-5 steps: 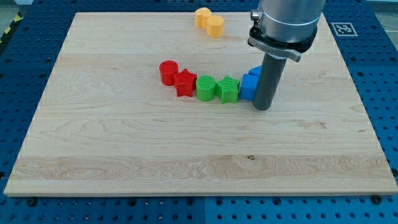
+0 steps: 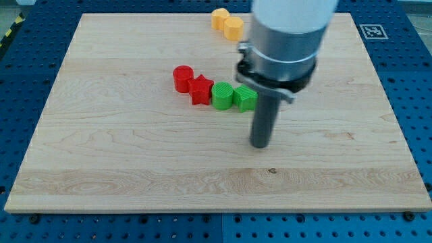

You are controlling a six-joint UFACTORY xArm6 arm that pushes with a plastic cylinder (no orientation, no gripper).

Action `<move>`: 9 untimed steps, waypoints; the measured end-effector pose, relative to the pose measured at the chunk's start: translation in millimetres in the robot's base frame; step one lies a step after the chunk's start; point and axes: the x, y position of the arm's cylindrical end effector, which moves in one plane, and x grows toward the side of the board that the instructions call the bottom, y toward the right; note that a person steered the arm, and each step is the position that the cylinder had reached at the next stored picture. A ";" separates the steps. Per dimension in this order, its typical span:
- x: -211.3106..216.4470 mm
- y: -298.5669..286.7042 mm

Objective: Slightly push the red circle towards top left of the red star

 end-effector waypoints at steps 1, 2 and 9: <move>-16.2 -63.8; -25.2 -106.3; -73.0 -100.8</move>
